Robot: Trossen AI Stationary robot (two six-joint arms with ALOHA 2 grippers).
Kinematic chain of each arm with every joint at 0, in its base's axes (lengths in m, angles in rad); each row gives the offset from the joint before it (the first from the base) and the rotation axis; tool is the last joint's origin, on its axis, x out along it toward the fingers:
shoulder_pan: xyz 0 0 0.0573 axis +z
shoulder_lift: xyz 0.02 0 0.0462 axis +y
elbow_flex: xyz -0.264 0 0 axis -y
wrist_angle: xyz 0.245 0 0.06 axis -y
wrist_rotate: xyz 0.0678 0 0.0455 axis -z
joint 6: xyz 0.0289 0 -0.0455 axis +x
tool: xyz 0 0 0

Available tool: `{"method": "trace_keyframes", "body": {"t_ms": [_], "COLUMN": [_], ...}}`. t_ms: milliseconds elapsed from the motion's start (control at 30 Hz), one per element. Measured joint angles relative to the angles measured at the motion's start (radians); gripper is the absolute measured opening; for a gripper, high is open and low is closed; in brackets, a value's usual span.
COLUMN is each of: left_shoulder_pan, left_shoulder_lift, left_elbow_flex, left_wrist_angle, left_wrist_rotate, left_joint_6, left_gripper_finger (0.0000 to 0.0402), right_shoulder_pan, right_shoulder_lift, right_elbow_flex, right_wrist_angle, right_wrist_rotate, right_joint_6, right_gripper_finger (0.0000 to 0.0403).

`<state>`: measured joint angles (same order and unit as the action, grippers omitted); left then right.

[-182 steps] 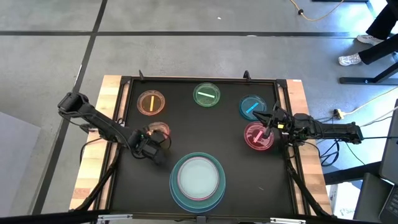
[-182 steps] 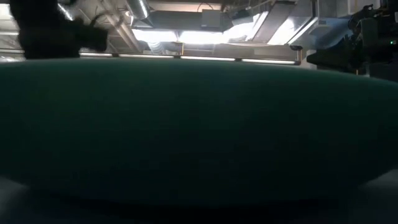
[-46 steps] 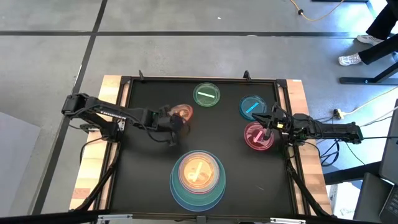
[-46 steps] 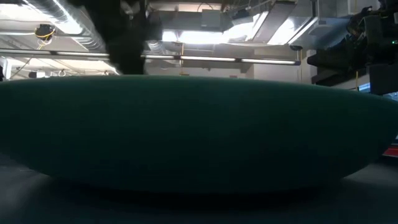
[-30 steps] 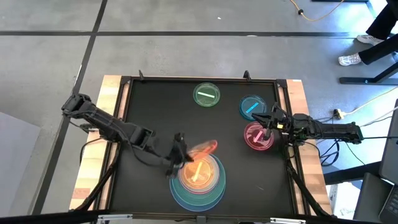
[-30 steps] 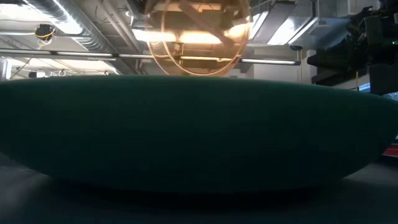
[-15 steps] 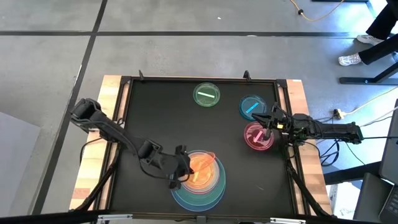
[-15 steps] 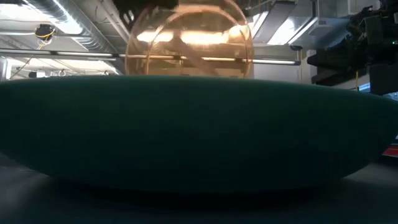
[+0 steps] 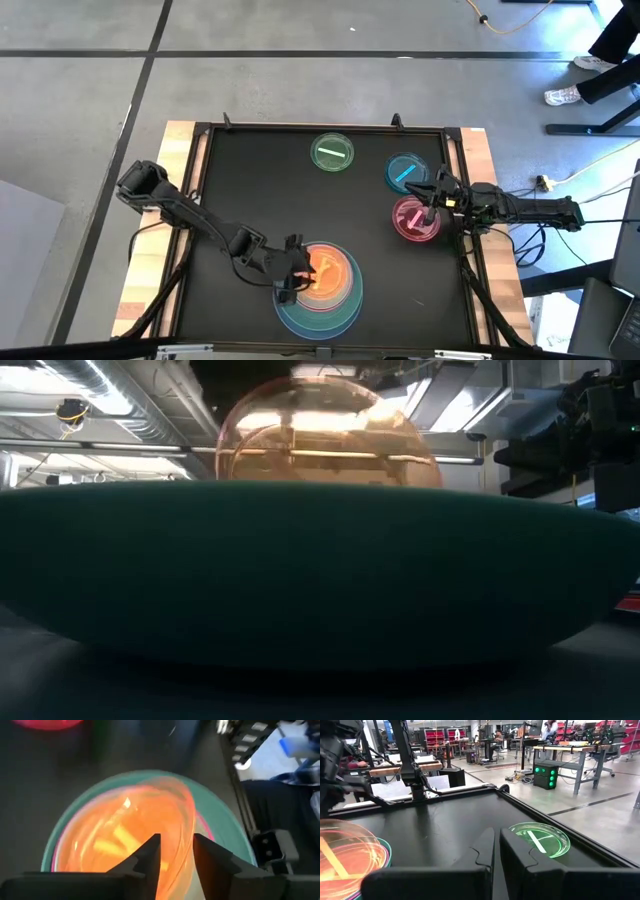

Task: Stack plastic plates
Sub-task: Stack the orange plate on the orange plate, then stack the light pink plate on the orange plate

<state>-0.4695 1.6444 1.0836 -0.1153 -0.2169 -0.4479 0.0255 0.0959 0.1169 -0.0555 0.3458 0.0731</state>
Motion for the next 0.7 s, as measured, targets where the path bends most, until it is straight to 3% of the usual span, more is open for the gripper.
{"method": "trace_keyframes", "body": {"t_ms": [300,400,533,700], "left_shoulder_pan": [-0.089,-0.11,-0.119,-0.107], "left_shoulder_lift": [0.0,0.0,0.0,0.0], "left_elbow_flex": [0.0,-0.027,-0.15,-0.363], "left_wrist_angle": [0.186,0.233,0.447,0.833], "left_wrist_rotate": [-0.013,-0.083,-0.128,-0.12], "left_joint_6": [0.194,0.23,0.29,0.279], "left_gripper_finger": [0.0116,0.0117,0.0116,0.0117], "right_shoulder_pan": [0.0,0.0,0.001,0.001], "right_shoulder_lift": [0.0,0.029,0.111,0.257], "right_elbow_flex": [0.0,0.001,0.001,0.001], "right_wrist_angle": [0.0,0.004,0.059,0.178], "right_wrist_rotate": [-0.082,-0.136,-0.187,-0.256], "right_joint_6": [0.0,-0.003,-0.003,-0.022], "right_gripper_finger": [0.0025,0.0025,0.0025,0.0025]}}
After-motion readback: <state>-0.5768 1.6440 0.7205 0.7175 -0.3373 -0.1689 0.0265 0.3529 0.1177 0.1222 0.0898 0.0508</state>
